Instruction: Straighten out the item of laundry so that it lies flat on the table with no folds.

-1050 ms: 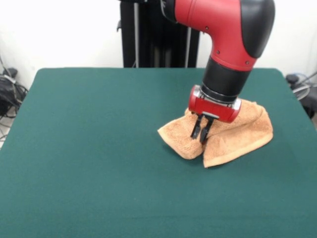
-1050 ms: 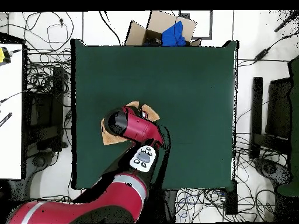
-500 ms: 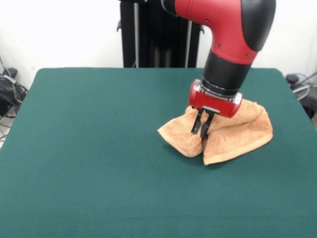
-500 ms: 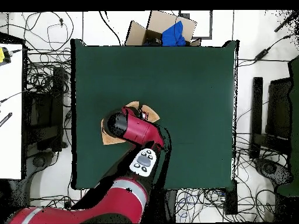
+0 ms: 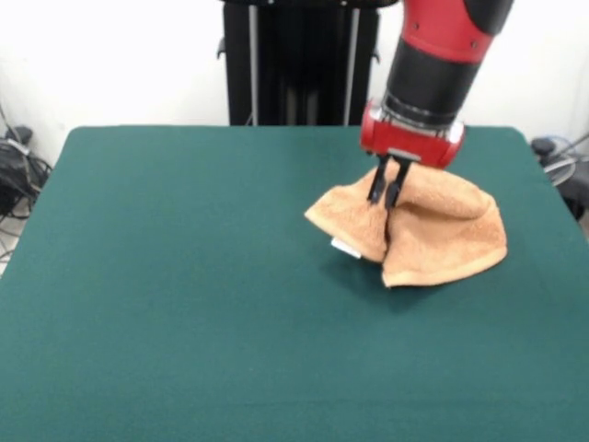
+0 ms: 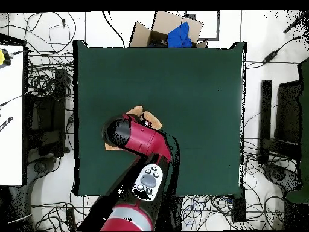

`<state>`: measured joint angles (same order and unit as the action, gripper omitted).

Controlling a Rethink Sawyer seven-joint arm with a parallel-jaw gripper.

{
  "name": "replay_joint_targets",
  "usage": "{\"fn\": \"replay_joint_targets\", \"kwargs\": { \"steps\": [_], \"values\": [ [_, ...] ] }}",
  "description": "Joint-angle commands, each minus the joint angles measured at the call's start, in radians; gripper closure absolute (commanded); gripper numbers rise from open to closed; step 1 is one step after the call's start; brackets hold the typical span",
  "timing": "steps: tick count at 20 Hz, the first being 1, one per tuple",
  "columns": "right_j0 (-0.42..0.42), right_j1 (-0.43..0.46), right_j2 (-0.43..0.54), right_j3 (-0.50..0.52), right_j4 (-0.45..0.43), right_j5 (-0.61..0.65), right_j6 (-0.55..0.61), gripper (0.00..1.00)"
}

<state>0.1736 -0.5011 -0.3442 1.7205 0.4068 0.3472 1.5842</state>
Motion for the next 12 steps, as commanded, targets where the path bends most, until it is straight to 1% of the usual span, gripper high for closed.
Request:
{"fn": "replay_joint_targets", "kwargs": {
  "steps": [1,8,12],
  "values": [
    [-0.017,-0.083,0.013,0.071,-0.065,0.132,0.13,1.0],
    [-0.07,-0.105,0.037,0.078,-0.1,0.131,0.107,1.0],
    [-0.104,-0.095,0.064,0.087,-0.111,0.087,0.102,1.0]
  ]
}}
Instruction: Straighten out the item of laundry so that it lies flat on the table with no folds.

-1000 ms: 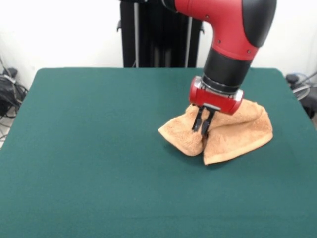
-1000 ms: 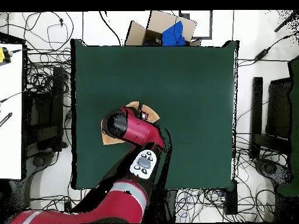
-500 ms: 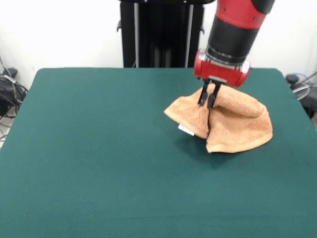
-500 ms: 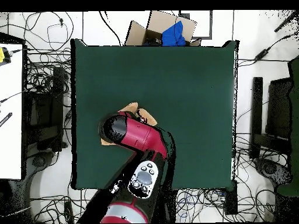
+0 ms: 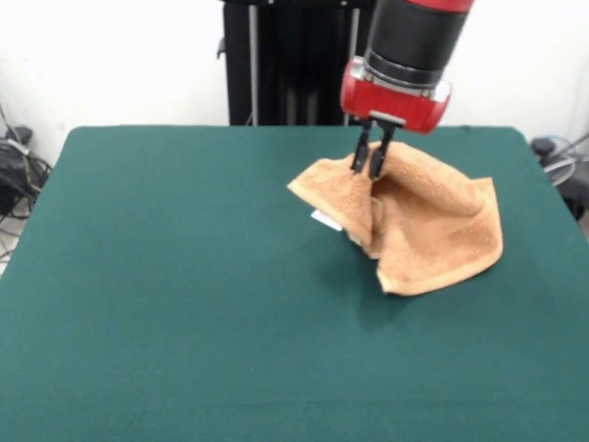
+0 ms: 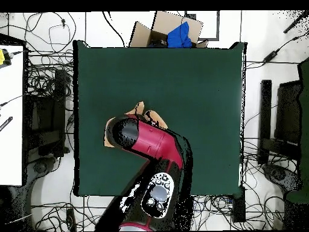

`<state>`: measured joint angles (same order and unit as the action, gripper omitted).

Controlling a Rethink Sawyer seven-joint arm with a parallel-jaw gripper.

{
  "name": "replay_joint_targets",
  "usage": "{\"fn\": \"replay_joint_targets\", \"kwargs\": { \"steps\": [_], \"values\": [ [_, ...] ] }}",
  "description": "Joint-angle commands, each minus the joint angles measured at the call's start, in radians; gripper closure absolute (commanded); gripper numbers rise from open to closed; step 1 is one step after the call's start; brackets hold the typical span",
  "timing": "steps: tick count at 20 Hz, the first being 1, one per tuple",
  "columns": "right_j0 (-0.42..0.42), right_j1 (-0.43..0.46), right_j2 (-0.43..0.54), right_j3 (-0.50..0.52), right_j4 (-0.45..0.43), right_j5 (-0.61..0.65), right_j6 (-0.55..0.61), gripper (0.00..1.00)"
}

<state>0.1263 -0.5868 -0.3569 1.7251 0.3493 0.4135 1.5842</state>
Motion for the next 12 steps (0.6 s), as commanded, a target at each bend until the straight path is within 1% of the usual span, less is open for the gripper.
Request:
{"fn": "replay_joint_targets", "kwargs": {
  "steps": [1,8,12],
  "values": [
    [-0.064,-0.006,0.08,0.08,-0.059,0.01,0.101,1.0],
    [-0.086,-0.024,0.084,0.079,-0.092,0.025,0.1,1.0],
    [-0.1,-0.046,0.084,0.101,-0.104,0.036,0.1,1.0]
  ]
}}
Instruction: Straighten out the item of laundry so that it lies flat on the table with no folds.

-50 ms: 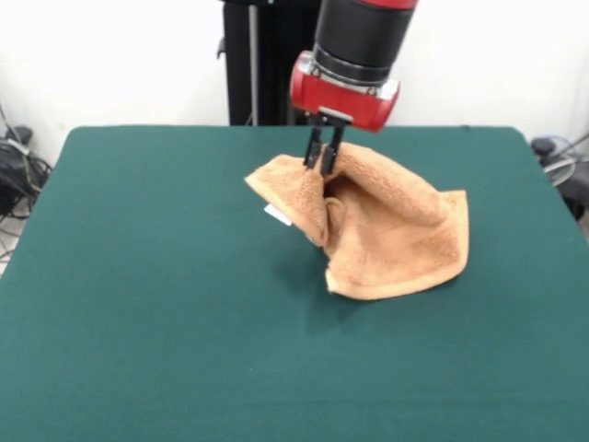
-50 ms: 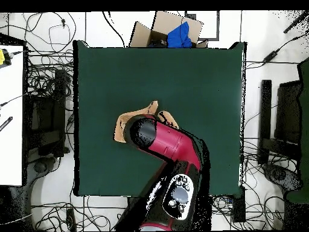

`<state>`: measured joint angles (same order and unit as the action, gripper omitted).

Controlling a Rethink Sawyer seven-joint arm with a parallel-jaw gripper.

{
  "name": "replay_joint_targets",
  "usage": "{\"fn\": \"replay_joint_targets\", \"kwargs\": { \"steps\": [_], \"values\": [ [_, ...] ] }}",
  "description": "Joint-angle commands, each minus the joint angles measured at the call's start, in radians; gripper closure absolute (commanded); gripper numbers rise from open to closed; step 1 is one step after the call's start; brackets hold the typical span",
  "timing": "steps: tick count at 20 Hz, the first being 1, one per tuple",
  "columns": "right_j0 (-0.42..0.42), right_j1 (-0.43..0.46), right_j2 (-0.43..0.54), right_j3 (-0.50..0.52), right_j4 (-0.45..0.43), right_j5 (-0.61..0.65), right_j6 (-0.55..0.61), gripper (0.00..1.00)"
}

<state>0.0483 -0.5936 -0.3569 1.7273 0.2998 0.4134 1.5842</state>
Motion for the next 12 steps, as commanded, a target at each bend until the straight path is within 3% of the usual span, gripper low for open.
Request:
{"fn": "replay_joint_targets", "kwargs": {
  "steps": [1,12],
  "values": [
    [-0.025,-0.045,0.085,0.106,-0.056,0.041,0.102,1.0],
    [-0.025,-0.088,0.079,0.091,-0.068,0.134,0.097,1.0]
  ]
}}
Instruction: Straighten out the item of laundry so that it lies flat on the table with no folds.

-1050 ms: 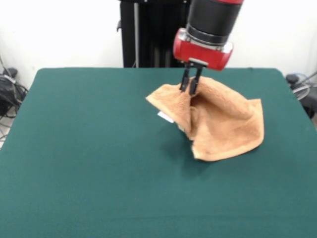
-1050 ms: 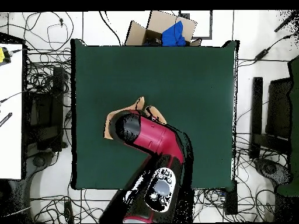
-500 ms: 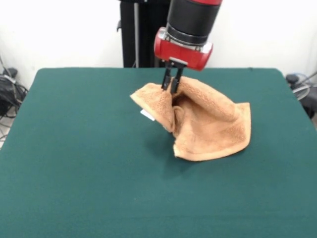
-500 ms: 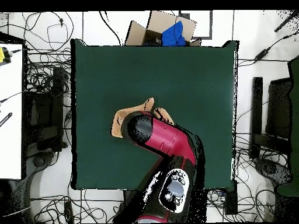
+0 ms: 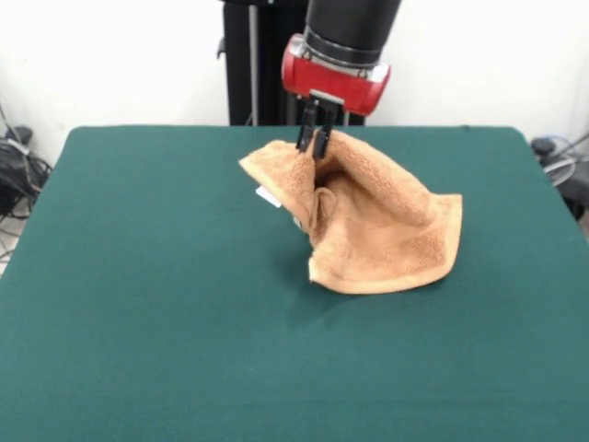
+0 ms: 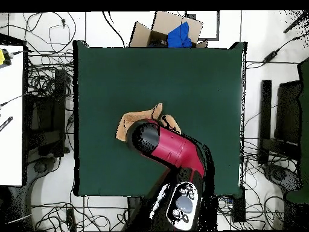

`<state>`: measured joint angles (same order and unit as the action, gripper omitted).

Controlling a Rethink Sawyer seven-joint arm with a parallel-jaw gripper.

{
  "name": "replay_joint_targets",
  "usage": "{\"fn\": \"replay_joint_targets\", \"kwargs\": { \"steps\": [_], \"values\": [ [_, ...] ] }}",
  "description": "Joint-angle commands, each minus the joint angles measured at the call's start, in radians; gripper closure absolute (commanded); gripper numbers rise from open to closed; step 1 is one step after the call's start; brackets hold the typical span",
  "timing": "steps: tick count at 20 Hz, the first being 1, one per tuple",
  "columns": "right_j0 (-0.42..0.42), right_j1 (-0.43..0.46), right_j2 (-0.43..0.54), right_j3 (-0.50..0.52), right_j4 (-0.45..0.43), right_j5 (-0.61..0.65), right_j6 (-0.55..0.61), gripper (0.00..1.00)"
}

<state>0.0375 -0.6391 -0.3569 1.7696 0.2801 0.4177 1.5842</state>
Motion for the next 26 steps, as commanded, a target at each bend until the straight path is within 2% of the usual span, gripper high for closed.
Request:
{"fn": "replay_joint_targets", "kwargs": {
  "steps": [1,13,20,23,26],
  "values": [
    [-0.018,-0.051,0.082,0.049,-0.047,0.144,0.092,1.0],
    [-0.01,-0.104,0.062,0.024,-0.062,0.267,0.087,1.0],
    [-0.01,-0.115,0.062,0.02,-0.068,0.282,0.087,1.0],
    [-0.011,-0.134,0.054,0.009,-0.075,0.33,0.079,1.0],
    [-0.02,-0.127,0.066,0.014,-0.076,0.311,0.08,1.0]
  ]
}}
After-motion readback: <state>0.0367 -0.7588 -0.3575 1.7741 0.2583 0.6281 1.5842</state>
